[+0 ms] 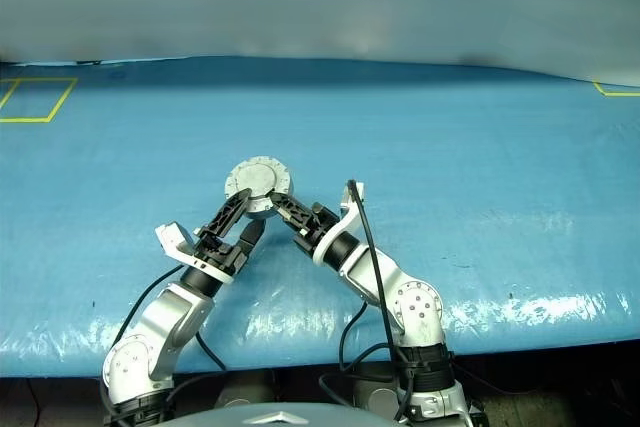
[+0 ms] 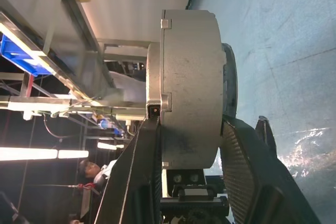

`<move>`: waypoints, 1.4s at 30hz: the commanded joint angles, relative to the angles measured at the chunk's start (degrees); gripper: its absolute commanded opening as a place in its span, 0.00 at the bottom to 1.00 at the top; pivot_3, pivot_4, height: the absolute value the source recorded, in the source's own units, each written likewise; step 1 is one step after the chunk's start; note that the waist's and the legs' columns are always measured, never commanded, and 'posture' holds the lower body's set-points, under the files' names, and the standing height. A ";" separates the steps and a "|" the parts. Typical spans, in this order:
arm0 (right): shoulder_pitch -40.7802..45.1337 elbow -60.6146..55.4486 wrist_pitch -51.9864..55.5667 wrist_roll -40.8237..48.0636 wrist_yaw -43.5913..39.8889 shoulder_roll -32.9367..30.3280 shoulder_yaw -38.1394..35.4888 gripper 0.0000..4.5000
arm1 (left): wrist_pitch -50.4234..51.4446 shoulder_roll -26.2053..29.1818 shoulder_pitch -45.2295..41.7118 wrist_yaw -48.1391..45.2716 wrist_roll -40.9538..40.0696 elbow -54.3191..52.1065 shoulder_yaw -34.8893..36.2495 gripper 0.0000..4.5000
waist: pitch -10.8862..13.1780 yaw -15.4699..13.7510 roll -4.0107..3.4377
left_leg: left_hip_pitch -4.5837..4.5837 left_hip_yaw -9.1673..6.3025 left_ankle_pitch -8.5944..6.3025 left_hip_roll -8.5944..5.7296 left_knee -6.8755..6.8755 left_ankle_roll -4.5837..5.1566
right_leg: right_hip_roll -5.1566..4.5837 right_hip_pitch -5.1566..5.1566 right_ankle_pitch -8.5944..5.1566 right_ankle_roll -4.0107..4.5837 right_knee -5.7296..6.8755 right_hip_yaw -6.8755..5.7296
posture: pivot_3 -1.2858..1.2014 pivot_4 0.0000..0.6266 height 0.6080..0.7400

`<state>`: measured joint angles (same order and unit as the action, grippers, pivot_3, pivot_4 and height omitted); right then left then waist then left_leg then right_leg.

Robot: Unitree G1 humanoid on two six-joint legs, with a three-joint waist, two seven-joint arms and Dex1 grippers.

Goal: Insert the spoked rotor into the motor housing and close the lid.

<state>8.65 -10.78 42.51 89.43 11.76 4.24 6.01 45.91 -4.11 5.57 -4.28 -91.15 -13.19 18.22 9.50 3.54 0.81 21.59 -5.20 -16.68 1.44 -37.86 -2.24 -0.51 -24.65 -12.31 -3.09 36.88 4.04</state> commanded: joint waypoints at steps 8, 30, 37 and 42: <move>-0.81 -5.46 -0.13 3.49 -0.86 4.55 3.39 0.27 | -4.39 -1.89 -1.81 1.14 -3.13 -0.62 -3.17 1.00 | 0.00 -0.05 0.00 | 0.00 0.00 0.00 0.00 -0.02 0.00 | 0.00 0.01 0.00 0.00 0.00 0.00 | 0.52 0.24 1.00; -3.94 -12.73 -2.35 -22.73 -15.72 -8.46 7.28 0.71 | -10.65 0.95 -6.00 5.86 -3.48 0.64 -4.57 0.54 | -0.02 -0.33 0.01 | -0.01 0.00 0.01 -0.03 -0.10 -0.01 | 0.00 0.03 0.04 -0.05 0.00 0.01 | 0.52 0.24 1.00; -6.66 -15.18 -8.62 -38.82 -20.25 -12.41 9.30 1.00 | -11.28 6.29 -20.41 2.43 2.08 15.58 -1.05 0.54 | -0.03 -1.22 0.02 | -0.02 -0.05 0.06 -0.06 -0.23 -0.07 | 0.02 0.10 0.13 -0.16 0.00 -0.02 | 0.52 0.24 1.00; -7.56 -16.08 -12.21 -50.11 -21.59 -14.95 11.50 1.00 | -12.47 9.27 -32.64 -2.30 8.64 30.58 1.66 0.54 | -0.03 -1.38 0.03 | -0.01 -0.04 0.06 -0.08 -0.24 -0.07 | 0.02 0.10 0.24 -0.09 -0.04 -0.01 | 0.52 0.24 1.00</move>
<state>1.08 -24.03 32.61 43.46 -8.75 -10.18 16.55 34.09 4.77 -23.40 -3.16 -84.08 15.76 19.07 9.47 2.16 0.84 21.59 -5.24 -16.62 1.35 -38.10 -2.31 -0.50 -24.55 -12.07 -3.19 36.85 4.03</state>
